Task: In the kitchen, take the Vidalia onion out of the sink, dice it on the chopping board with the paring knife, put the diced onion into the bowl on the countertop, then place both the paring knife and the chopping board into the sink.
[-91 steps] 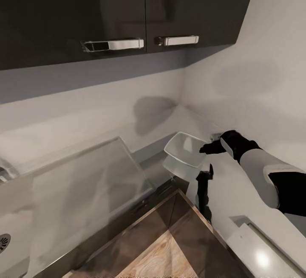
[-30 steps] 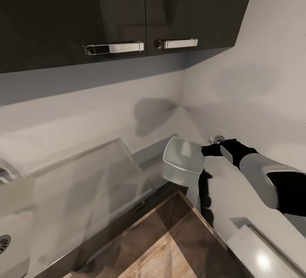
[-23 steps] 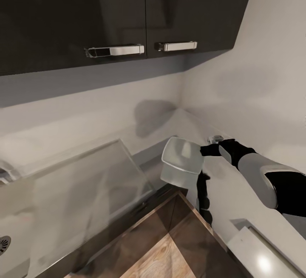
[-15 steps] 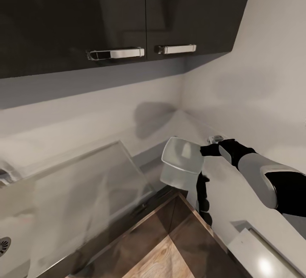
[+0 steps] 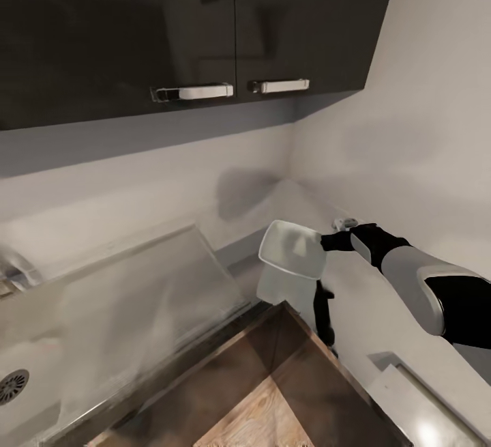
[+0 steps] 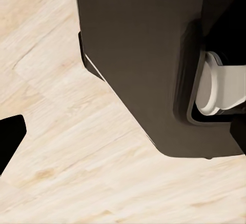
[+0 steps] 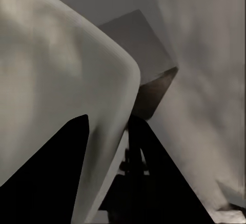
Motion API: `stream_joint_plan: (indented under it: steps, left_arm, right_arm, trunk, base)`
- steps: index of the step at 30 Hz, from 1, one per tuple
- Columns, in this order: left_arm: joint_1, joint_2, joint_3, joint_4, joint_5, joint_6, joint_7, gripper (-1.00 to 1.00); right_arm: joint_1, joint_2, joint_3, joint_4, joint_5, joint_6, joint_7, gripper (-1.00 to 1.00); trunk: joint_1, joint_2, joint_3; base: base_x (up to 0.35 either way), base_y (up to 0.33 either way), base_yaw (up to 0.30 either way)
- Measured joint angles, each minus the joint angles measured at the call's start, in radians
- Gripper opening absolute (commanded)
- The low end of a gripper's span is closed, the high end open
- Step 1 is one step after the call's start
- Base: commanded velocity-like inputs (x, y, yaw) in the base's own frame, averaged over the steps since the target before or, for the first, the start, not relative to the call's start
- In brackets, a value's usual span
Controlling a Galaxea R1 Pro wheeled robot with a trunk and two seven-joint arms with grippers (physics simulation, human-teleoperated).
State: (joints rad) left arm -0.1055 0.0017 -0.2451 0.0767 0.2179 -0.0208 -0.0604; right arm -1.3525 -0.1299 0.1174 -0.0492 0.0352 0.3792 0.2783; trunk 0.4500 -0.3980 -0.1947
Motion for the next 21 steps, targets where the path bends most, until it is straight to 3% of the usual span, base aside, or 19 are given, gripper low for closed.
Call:
stream_joint_plan:
  steps: [6,13,21]
  left_arm:
    - [0.000,0.001,0.000,0.000,0.001,0.000,0.000,1.00]
    - [0.000,0.002,0.000,0.000,0.000,-0.001,0.001,1.00]
    - [0.000,0.008,0.000,0.000,0.001,-0.003,0.002,1.00]
  right_arm:
    - [0.000,0.000,0.000,0.001,-0.001,0.000,0.007,-1.00]
    - [0.000,-0.004,0.000,0.000,0.002,0.001,0.115,-1.00]
    - [0.000,-0.008,0.001,-0.015,0.007,0.000,0.125,-1.00]
  trunk:
    - [0.000,0.000,0.010]
    - [0.000,0.000,0.019]
    - [0.000,0.000,0.020]
  base:
    - [-0.328,0.000,0.000]
    - [-0.332,0.000,0.037]
    - [-0.304,0.085,0.019]
